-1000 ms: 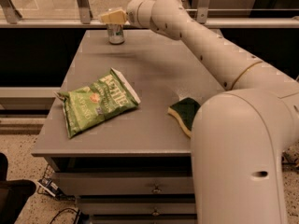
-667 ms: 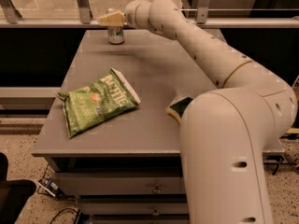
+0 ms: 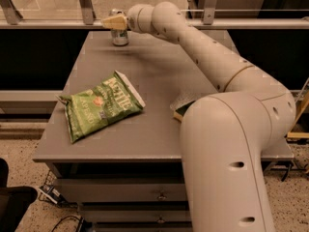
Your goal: Knock 7up can over
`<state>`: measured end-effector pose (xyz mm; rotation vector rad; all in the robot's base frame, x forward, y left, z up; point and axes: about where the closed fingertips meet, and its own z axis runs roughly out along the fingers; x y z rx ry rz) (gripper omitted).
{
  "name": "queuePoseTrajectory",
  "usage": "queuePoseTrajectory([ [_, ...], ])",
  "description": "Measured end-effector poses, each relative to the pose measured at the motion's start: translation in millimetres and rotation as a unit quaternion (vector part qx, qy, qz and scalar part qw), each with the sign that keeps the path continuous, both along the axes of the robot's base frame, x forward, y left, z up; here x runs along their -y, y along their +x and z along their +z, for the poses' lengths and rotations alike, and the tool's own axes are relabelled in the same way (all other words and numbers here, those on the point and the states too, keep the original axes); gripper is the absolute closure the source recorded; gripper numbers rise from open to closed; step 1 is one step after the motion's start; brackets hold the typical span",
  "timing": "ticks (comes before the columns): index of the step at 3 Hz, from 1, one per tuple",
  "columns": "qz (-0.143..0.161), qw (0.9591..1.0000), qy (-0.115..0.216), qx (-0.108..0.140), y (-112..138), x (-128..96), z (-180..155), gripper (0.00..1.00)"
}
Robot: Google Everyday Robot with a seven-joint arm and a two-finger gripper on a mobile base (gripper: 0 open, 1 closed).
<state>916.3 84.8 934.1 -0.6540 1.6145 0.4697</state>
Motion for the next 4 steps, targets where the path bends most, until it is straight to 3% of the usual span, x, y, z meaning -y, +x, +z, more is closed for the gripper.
queuePoseTrajectory([
  [3, 0.005, 1.0, 0.0, -0.003, -0.4, -8.2, -4.4, 0.87],
  [4, 0.006, 1.0, 0.0, -0.004, -0.5, -10.8, -5.8, 1.0],
])
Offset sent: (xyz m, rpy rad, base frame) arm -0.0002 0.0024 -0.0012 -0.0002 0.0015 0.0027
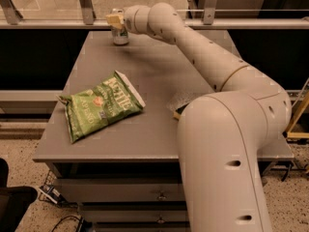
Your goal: Knock 7up can over
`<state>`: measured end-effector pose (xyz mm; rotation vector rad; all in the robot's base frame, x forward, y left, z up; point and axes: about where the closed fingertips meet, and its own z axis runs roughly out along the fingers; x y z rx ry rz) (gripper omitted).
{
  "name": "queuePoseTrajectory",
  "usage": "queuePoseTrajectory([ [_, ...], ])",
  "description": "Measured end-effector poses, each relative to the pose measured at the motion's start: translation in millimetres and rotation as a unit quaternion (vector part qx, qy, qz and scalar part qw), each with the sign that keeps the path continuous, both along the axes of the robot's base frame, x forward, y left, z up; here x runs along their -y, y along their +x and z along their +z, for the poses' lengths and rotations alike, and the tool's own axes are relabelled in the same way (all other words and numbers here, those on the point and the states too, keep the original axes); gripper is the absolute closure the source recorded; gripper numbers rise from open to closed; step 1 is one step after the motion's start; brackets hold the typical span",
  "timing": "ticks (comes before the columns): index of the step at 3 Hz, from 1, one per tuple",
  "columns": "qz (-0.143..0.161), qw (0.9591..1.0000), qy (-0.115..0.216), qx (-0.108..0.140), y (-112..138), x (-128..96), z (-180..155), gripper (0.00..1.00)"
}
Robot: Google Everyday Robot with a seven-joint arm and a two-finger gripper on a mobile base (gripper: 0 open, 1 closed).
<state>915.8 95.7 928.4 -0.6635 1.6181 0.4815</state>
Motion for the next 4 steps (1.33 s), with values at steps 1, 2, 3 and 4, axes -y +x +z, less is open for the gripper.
queuePoseTrajectory([
  [1, 0.0, 1.0, 0.0, 0.0, 0, 0, 0, 1.0],
  [2, -0.007, 0.9996, -0.025, 0.007, -9, 5, 14, 1.0],
  [3, -0.014, 0.9977, -0.064, 0.017, -26, 12, 35, 1.0],
  [4, -0.015, 0.9915, -0.128, 0.012, -48, 12, 56, 1.0],
])
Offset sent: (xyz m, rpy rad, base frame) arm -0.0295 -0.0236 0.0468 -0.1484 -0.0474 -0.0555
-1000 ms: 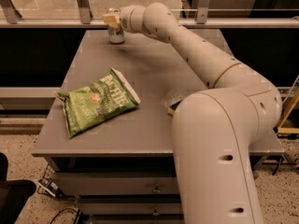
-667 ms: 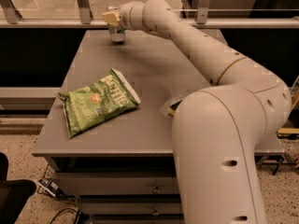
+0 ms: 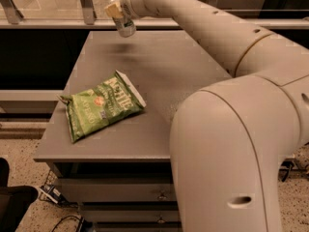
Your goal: Knock 7up can over
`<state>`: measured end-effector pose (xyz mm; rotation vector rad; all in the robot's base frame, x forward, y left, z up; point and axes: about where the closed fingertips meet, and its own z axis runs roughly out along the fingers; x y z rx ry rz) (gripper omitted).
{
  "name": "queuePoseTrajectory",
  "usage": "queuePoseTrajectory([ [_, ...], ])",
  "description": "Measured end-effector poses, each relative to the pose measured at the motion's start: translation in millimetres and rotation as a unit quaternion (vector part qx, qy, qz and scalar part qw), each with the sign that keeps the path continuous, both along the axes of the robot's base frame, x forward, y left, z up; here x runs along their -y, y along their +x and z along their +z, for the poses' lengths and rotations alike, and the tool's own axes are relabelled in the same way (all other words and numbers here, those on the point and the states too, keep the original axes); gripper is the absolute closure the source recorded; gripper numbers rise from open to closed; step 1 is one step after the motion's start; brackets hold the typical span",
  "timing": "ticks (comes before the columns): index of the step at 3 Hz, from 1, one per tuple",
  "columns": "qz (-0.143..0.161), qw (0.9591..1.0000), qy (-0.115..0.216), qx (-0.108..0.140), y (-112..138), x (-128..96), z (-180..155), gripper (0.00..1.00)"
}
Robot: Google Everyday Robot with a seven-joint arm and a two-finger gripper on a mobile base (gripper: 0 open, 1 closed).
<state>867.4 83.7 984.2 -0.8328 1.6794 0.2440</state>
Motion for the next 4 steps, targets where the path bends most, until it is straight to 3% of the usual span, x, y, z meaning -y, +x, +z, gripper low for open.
queuePoseTrajectory([
  [1, -0.007, 0.9961, -0.085, -0.024, -19, 3, 8, 1.0],
  [2, -0.009, 0.9852, -0.163, -0.052, -38, 10, 11, 1.0],
  [3, -0.002, 0.9698, -0.227, -0.088, -58, 15, 2, 1.0],
  [4, 0.007, 0.9499, -0.288, -0.121, -73, 16, -14, 1.0],
])
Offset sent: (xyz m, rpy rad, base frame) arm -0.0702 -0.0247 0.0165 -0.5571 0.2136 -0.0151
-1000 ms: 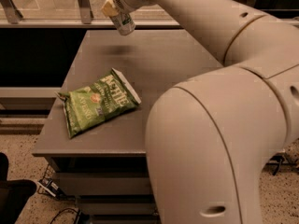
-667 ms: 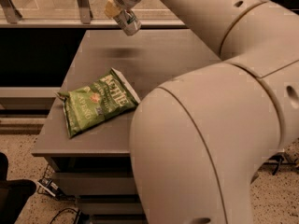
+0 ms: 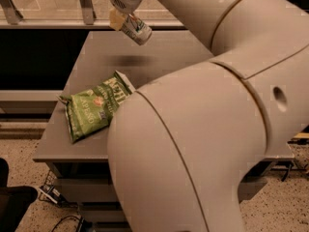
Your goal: Knock 7up can over
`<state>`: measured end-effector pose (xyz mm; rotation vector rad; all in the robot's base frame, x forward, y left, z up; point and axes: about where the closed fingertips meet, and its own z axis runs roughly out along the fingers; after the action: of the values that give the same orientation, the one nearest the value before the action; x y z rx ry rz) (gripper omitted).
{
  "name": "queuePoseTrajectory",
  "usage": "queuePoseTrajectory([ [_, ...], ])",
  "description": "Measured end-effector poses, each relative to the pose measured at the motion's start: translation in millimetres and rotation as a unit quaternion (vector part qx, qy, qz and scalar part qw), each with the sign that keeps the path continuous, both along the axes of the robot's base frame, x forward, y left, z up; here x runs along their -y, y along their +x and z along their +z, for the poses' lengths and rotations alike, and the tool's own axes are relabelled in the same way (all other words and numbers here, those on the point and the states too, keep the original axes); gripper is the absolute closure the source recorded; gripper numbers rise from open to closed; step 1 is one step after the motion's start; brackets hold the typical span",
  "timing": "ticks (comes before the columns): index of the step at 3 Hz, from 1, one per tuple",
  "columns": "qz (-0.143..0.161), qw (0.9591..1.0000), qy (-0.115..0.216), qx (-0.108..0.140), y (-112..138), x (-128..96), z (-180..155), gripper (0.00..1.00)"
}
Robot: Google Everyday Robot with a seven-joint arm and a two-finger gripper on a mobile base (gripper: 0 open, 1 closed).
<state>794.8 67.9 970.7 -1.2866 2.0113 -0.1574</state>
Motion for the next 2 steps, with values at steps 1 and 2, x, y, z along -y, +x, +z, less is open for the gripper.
queuePoseTrajectory([
  [1, 0.019, 0.9981, -0.041, -0.042, -7, -3, -21, 1.0],
  [2, 0.047, 0.9923, -0.066, -0.094, -10, -9, -49, 1.0],
])
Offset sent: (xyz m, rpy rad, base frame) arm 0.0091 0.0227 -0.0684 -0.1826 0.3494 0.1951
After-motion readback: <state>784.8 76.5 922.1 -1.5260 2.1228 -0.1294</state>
